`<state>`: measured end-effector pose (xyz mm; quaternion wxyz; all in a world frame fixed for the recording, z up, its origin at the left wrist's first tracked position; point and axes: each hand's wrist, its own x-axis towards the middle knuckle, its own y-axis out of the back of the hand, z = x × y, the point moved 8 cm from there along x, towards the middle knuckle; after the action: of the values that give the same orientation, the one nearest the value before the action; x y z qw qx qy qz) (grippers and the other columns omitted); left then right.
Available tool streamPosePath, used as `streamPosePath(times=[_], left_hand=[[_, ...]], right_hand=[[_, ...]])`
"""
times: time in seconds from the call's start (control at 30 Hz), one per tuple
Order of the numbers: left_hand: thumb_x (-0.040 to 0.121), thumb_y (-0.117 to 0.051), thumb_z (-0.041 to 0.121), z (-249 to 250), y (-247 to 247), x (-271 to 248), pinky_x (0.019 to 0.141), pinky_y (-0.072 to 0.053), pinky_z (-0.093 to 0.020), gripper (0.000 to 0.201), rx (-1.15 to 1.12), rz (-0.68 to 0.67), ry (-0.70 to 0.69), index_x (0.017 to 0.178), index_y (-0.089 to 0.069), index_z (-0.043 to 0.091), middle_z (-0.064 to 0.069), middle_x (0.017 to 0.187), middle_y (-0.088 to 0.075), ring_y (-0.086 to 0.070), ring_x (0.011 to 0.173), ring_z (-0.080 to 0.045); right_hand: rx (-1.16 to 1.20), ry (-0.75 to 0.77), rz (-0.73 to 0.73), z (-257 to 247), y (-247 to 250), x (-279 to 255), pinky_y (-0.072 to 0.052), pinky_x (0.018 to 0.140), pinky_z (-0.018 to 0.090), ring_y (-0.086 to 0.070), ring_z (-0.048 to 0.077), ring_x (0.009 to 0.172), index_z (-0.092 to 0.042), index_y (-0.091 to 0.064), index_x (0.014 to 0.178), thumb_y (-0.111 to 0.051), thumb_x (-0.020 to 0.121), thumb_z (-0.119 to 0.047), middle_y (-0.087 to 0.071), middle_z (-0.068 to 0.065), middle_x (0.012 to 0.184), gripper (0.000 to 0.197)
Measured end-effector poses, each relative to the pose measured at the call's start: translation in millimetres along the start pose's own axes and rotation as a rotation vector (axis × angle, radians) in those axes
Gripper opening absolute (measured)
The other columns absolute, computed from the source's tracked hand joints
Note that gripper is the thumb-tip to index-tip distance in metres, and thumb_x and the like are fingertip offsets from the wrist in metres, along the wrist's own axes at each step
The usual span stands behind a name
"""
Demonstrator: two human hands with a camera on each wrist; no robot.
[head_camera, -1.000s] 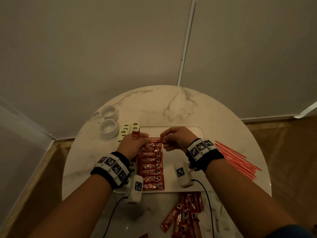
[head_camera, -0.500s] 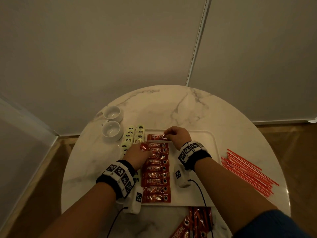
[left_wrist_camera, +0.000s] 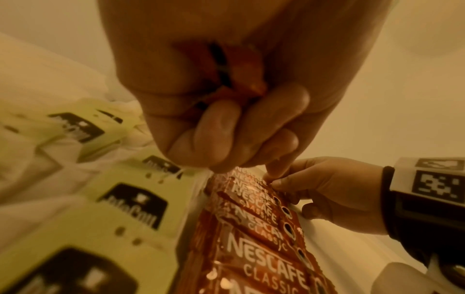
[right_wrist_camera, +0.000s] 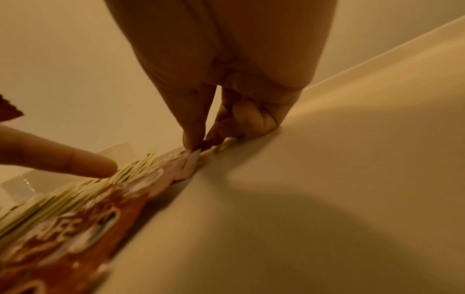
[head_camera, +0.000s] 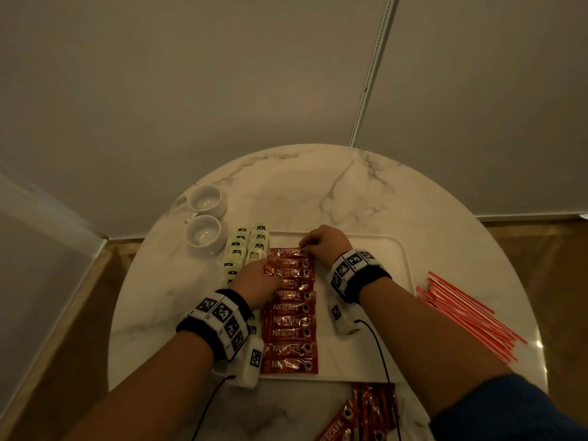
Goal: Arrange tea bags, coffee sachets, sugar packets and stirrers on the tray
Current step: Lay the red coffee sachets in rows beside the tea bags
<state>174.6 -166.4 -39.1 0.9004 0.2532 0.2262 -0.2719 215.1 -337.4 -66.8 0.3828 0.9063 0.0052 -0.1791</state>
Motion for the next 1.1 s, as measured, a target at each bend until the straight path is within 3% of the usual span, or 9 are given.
streamPosePath(times=[0.17, 0.33, 0.5, 0.63, 0.73, 0.83, 0.93, 1.03, 1.1], left_hand=[[0.084, -0.058, 0.015, -2.2, -0.9, 2.3, 0.087, -0.053, -0.038, 0.023, 0.052, -0.023, 0.025, 0.101, -0.065, 0.029, 0.002, 0.095, -0.072, -0.068, 0.088, -0.016], [0.08, -0.055, 0.024, -6.1, -4.6, 3.2, 0.085, -0.055, -0.046, 0.025, 0.125, -0.073, 0.027, 0.103, -0.065, 0.024, -0.003, 0.093, -0.072, -0.069, 0.085, -0.024], [0.082, -0.058, 0.02, -0.3, -2.1, -3.2, 0.081, -0.056, -0.044, 0.021, 0.105, -0.042, 0.006, 0.101, -0.066, 0.024, -0.002, 0.091, -0.072, -0.069, 0.083, -0.023], [0.086, -0.061, 0.016, 7.6, 2.6, -11.6, 0.054, -0.046, -0.023, 0.008, -0.031, 0.031, 0.005, 0.094, -0.062, 0.019, 0.004, 0.074, -0.066, -0.06, 0.059, -0.009], [0.088, -0.053, 0.009, 3.9, -0.7, -20.0, 0.042, -0.037, -0.02, 0.012, -0.255, -0.017, 0.085, 0.099, -0.059, 0.01, 0.002, 0.06, -0.054, -0.047, 0.045, -0.01], [0.086, -0.05, 0.003, 4.4, -10.6, -31.1, 0.044, -0.039, -0.023, 0.014, -0.423, -0.155, 0.134, 0.096, -0.058, 0.009, -0.002, 0.063, -0.053, -0.046, 0.049, -0.014], [0.088, -0.052, 0.004, 12.9, -29.4, -51.3, 0.057, -0.048, -0.029, 0.009, -0.316, -0.342, 0.113, 0.091, -0.06, 0.006, -0.007, 0.072, -0.061, -0.056, 0.058, -0.016], [0.092, -0.048, 0.005, 18.0, -40.6, -69.0, 0.077, -0.054, -0.037, 0.017, -0.302, -0.409, 0.089, 0.091, -0.065, 0.004, -0.01, 0.081, -0.07, -0.065, 0.072, -0.021], [0.095, -0.043, 0.004, 21.2, -45.6, -78.0, 0.085, -0.053, -0.039, 0.021, -0.404, -0.466, 0.075, 0.099, -0.064, 0.003, -0.015, 0.09, -0.071, -0.068, 0.08, -0.025]], right_hand=[[-0.063, 0.007, -0.03, -2.7, -1.0, 1.3, -0.04, 0.077, 0.022, -0.054, 0.01, 0.087, -0.018, -0.075, 0.094, -0.062, 0.088, -0.012, -0.063, -0.002, 0.098, 0.015], [-0.08, 0.004, -0.046, -3.8, -3.6, 2.6, -0.039, 0.074, 0.021, -0.056, 0.011, 0.087, -0.02, -0.075, 0.094, -0.061, 0.088, -0.013, -0.06, -0.005, 0.093, 0.017], [-0.004, 0.004, 0.009, -3.1, 4.5, -2.1, -0.04, 0.078, 0.021, -0.053, 0.008, 0.087, -0.017, -0.073, 0.102, -0.063, 0.089, -0.018, -0.063, -0.002, 0.099, 0.017], [0.044, 0.001, 0.102, 0.0, 18.3, -15.9, -0.039, 0.079, 0.023, -0.052, 0.011, 0.089, -0.021, -0.07, 0.106, -0.062, 0.09, -0.025, -0.062, 0.002, 0.104, 0.019], [0.228, 0.014, 0.143, -4.3, 27.3, -42.2, -0.043, 0.079, 0.025, -0.057, 0.013, 0.088, -0.021, -0.069, 0.104, -0.061, 0.09, -0.024, -0.065, 0.0, 0.1, 0.016], [0.395, 0.087, 0.038, -23.6, 23.8, -80.2, -0.047, 0.067, 0.02, -0.059, 0.006, 0.075, -0.023, -0.067, 0.107, -0.061, 0.091, -0.022, -0.064, -0.003, 0.094, 0.017], [0.56, 0.178, -0.151, -46.6, 10.1, -119.5, -0.042, 0.053, 0.009, -0.056, -0.005, 0.062, -0.025, -0.063, 0.11, -0.057, 0.091, -0.007, -0.062, -0.007, 0.089, 0.027], [0.523, 0.242, -0.17, -48.5, 4.8, -139.2, -0.042, 0.057, 0.011, -0.056, -0.001, 0.065, -0.024, -0.066, 0.097, -0.062, 0.087, -0.003, -0.063, -0.009, 0.084, 0.024], [0.528, 0.218, -0.144, -40.8, 8.0, -144.1, -0.044, 0.057, 0.018, -0.057, 0.006, 0.068, -0.014, -0.067, 0.093, -0.065, 0.085, -0.005, -0.064, -0.004, 0.081, 0.012]])
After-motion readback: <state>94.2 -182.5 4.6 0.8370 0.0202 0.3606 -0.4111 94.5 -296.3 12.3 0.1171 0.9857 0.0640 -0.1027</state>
